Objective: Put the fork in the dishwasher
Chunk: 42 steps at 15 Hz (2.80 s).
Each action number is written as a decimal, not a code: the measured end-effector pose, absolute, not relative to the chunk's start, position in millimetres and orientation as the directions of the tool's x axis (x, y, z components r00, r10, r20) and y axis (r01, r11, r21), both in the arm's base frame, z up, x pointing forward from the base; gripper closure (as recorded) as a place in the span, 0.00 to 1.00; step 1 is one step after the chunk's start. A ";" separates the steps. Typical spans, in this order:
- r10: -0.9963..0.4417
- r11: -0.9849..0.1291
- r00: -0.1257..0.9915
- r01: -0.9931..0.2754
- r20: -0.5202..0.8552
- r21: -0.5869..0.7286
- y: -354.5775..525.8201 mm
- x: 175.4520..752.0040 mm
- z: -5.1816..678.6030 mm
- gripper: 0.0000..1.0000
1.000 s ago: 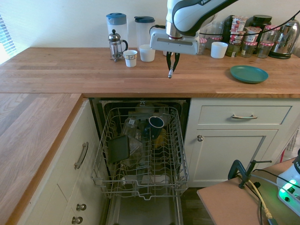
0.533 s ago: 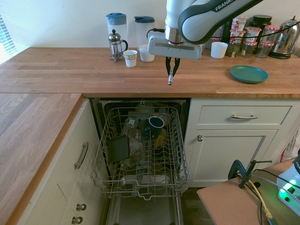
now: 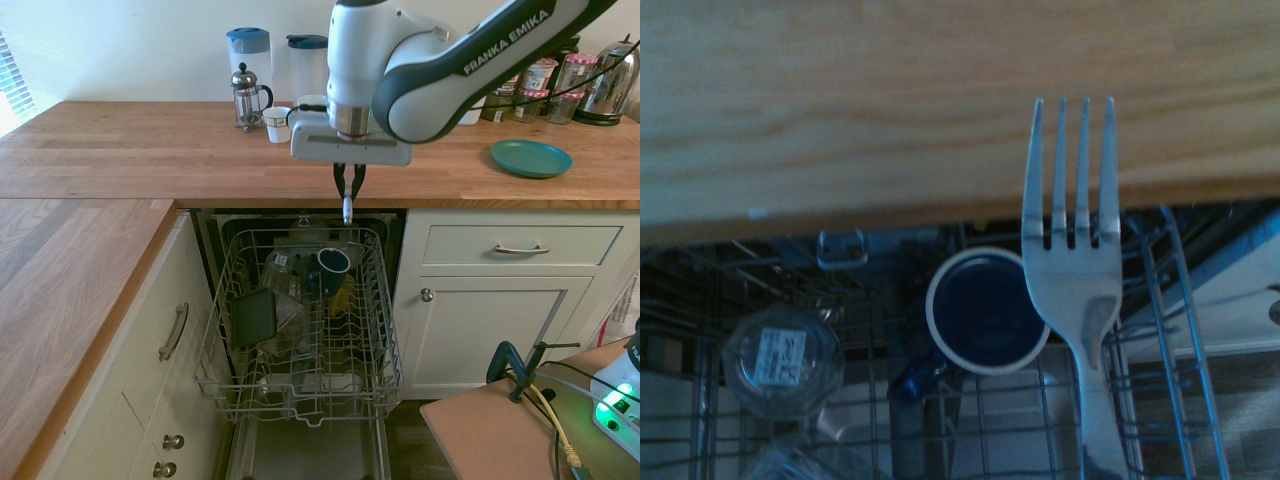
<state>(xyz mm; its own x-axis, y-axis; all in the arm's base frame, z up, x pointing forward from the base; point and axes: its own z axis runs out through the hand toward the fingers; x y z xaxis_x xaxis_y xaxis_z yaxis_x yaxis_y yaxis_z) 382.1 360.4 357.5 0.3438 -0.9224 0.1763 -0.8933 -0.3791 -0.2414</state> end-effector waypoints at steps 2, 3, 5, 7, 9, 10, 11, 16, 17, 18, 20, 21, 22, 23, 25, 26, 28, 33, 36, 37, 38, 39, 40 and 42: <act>-0.915 -0.394 0.356 -0.891 0.192 -0.227 374.5 362.0 327.8 1.00; -0.911 -0.401 0.362 -0.890 0.199 -0.219 382.1 353.0 316.3 1.00; -0.906 -0.410 0.372 -0.890 0.201 -0.202 393.5 330.9 293.2 1.00; -0.899 -0.423 0.386 -0.887 0.207 -0.186 401.6 308.4 271.2 1.00; -0.893 -0.433 0.396 -0.885 0.212 -0.172 405.4 295.4 250.3 1.00; -0.893 -0.435 0.399 -0.885 0.209 -0.166 404.4 293.9 239.8 1.00; -0.893 -0.434 0.399 -0.887 0.207 -0.159 401.7 295.0 229.1 1.00; -0.894 -0.428 0.399 -0.895 0.205 -0.122 383.6 308.0 174.3 1.00; -0.894 -0.429 0.402 -0.896 0.200 -0.113 384.1 310.2 165.2 1.00; -0.893 -0.431 0.405 -0.896 0.197 -0.108 385.7 313.1 157.6 1.00; -0.894 -0.429 0.405 -0.898 0.192 -0.099 388.0 320.4 141.7 1.00; -0.896 -0.424 0.401 -0.901 0.190 -0.096 388.5 324.8 134.2 1.00; -0.898 -0.419 0.397 -0.903 0.187 -0.094 388.6 329.2 126.8 1.00; -0.900 -0.416 0.395 -0.905 0.186 -0.092 389.1 333.0 120.2 1.00; -0.901 -0.414 0.393 -0.906 0.186 -0.090 390.1 339.4 109.2 1.00; -0.899 -0.416 0.395 -0.905 0.188 -0.088 390.6 340.9 104.7 0.00; -0.897 -0.419 0.397 -0.904 0.194 -0.084 390.5 343.6 98.8 0.00; -0.895 -0.420 0.396 -0.903 0.206 -0.091 391.8 348.3 95.0 0.00; -0.895 -0.421 0.396 -0.902 0.207 -0.094 393.2 349.3 95.0 0.00; -0.894 -0.422 0.397 -0.902 0.208 -0.094 393.5 348.6 94.5 0.00; -0.893 -0.424 0.399 -0.901 0.208 -0.093 394.2 347.8 94.4 0.00; -0.893 -0.424 0.399 -0.901 0.209 -0.093 394.4 347.5 94.3 0.00; -0.893 -0.424 0.398 -0.901 0.210 -0.093 394.1 347.8 94.4 0.00; -0.892 -0.424 0.397 -0.901 0.214 -0.095 394.3 347.5 96.5 0.00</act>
